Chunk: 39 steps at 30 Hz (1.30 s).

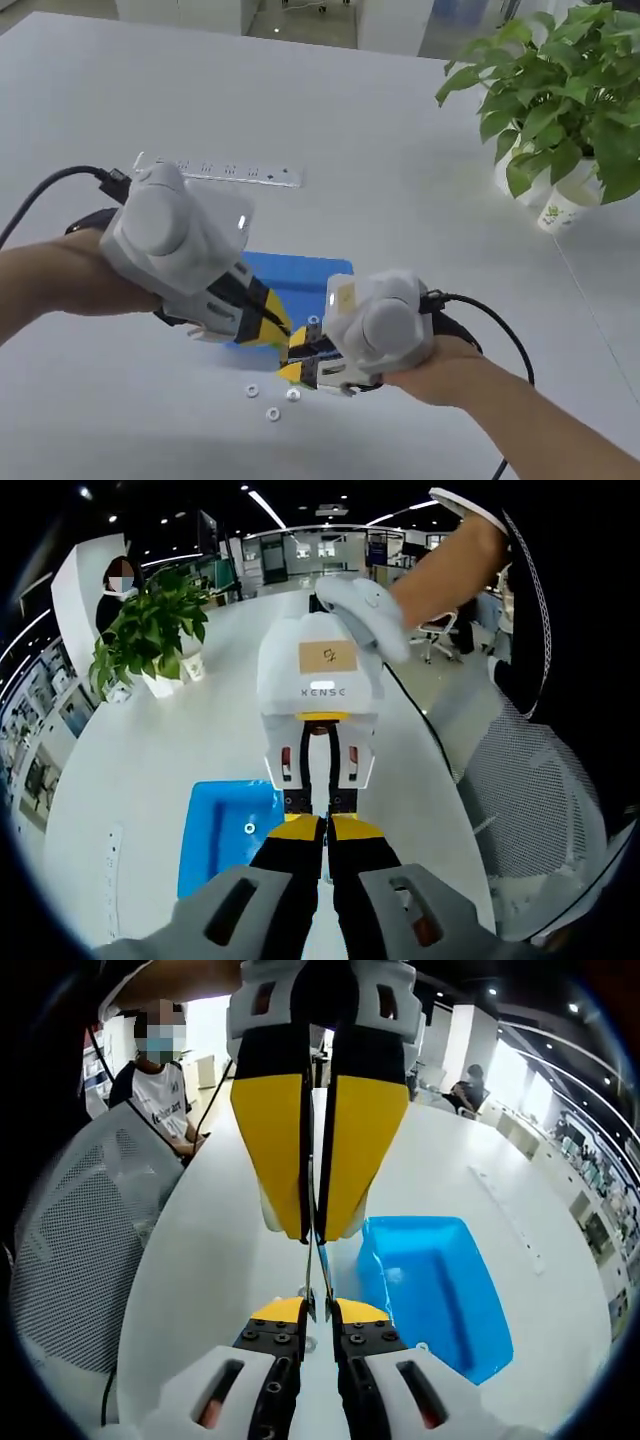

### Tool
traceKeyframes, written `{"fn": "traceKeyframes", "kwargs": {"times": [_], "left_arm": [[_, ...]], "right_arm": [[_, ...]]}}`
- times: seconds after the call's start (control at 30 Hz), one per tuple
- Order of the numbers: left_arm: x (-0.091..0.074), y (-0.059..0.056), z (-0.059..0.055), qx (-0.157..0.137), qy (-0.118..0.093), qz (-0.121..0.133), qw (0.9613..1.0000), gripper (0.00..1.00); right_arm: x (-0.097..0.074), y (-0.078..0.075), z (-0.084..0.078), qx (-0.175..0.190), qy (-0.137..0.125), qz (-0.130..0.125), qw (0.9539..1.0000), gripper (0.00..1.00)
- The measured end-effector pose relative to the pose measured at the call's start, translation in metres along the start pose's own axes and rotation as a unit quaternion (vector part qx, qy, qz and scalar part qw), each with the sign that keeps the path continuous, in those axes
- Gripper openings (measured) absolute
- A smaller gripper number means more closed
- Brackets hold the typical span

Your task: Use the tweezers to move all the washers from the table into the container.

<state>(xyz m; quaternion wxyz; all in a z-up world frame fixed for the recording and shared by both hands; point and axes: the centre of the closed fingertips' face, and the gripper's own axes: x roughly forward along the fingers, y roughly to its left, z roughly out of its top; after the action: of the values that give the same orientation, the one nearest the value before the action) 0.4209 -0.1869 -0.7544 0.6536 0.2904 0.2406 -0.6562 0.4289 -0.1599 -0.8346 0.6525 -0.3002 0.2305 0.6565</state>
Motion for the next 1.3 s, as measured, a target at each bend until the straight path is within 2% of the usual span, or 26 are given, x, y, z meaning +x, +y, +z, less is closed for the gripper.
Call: {"fn": "traceKeyframes", "kwargs": {"times": [0.57,0.97,1.3], "left_arm": [[0.009,-0.02,-0.019,-0.012,0.002,-0.012,0.9999,0.05],[0.016,-0.03,-0.022,-0.018,0.005,-0.019,0.9996,0.05],[0.021,-0.033,-0.026,-0.02,0.009,-0.026,0.9994,0.05]], "right_arm": [[0.016,0.024,-0.009,0.004,0.005,0.022,0.9997,0.12],[0.022,0.034,-0.016,0.012,0.008,0.033,0.9994,0.12],[0.025,0.039,-0.021,0.019,0.012,0.04,0.9989,0.12]]}}
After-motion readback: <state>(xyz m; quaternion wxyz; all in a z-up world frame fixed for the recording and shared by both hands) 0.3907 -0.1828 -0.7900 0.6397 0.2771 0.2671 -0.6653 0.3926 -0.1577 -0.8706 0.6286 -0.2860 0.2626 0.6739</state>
